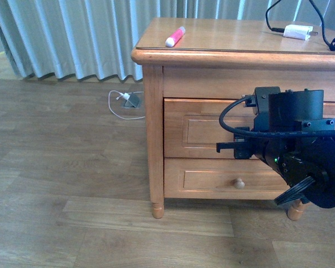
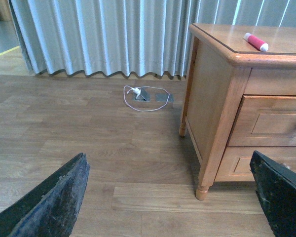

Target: Place pink marker in drawer with both arms

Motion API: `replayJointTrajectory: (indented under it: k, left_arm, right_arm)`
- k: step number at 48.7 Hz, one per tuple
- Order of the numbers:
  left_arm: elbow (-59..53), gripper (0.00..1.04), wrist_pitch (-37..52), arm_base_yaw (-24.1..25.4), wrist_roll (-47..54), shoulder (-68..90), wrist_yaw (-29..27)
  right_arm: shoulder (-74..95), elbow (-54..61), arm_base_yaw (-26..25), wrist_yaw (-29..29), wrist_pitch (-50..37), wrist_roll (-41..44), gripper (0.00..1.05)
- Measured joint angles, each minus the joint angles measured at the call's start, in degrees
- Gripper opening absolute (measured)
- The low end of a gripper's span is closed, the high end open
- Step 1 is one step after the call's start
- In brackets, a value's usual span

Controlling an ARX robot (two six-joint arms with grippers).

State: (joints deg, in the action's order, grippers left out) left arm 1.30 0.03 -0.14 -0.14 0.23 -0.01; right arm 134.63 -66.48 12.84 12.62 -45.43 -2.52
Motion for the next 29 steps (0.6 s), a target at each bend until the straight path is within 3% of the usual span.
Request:
replayJointTrajectory:
  k: [6,21,29]
  left_arm:
    - [0.0,0.99,0.0,0.0,0.0,0.0,0.02]
    - [0.0,0.99,0.0,0.0,0.0,0.0,0.0]
    - [0.0,0.99,0.0,0.0,0.0,0.0,0.0]
  right_arm:
    - [0.0,0.22,-0.02,-0.04,0.0,-0.15,0.25]
    - [-3.3,6.21,0.0,-1.7,-1.22,-2.38,0.24]
    - [-10.29,16.98,0.28,-4.09,-2.12,-6.12,0.24]
